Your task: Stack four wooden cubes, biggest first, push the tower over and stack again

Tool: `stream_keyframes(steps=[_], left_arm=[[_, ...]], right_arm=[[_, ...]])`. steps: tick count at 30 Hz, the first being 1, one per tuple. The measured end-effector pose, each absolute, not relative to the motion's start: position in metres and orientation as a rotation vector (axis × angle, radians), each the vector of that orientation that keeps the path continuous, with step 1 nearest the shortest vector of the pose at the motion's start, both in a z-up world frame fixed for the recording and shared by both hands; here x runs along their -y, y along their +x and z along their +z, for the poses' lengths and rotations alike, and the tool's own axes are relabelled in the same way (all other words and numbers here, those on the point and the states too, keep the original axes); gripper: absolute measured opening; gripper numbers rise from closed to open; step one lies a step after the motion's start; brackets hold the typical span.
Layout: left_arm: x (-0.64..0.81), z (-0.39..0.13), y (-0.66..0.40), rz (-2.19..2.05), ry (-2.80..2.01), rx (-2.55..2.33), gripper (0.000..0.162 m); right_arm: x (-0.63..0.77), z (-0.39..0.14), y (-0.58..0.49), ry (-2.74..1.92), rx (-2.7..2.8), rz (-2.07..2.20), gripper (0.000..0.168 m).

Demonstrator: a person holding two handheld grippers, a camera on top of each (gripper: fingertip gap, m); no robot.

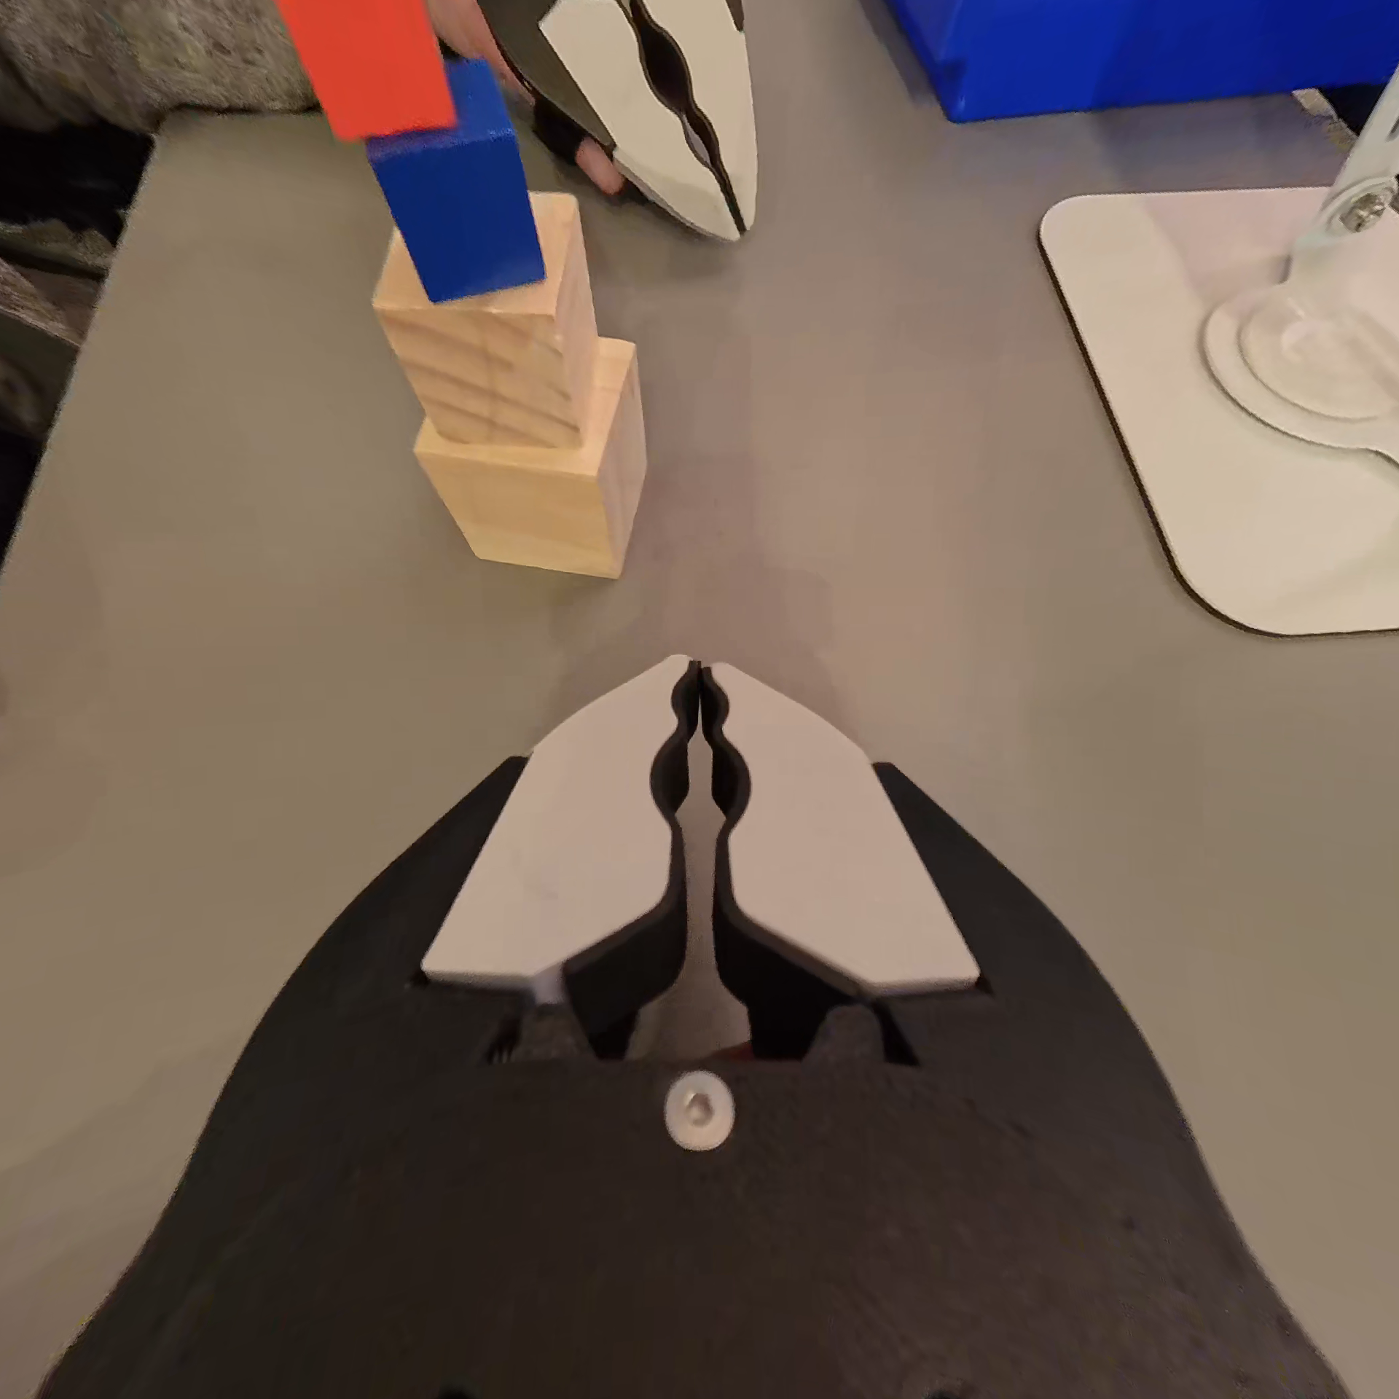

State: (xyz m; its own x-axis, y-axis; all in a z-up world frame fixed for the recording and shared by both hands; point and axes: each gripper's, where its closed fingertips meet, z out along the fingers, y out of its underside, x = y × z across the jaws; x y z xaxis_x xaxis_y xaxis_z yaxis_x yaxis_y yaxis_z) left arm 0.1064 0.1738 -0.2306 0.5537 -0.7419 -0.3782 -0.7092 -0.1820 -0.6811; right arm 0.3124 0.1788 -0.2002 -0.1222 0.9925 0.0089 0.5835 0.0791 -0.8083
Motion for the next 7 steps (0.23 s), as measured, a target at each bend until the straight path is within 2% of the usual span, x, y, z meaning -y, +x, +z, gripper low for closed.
stream_keyframes(steps=[7], left_arm=[[-0.1730,-0.2298,0.1048,-0.012,-1.893,-1.179,0.000]], right_arm=[[-0.1829,-0.2017,0.3076,-1.571,1.710,0.874,0.000]])
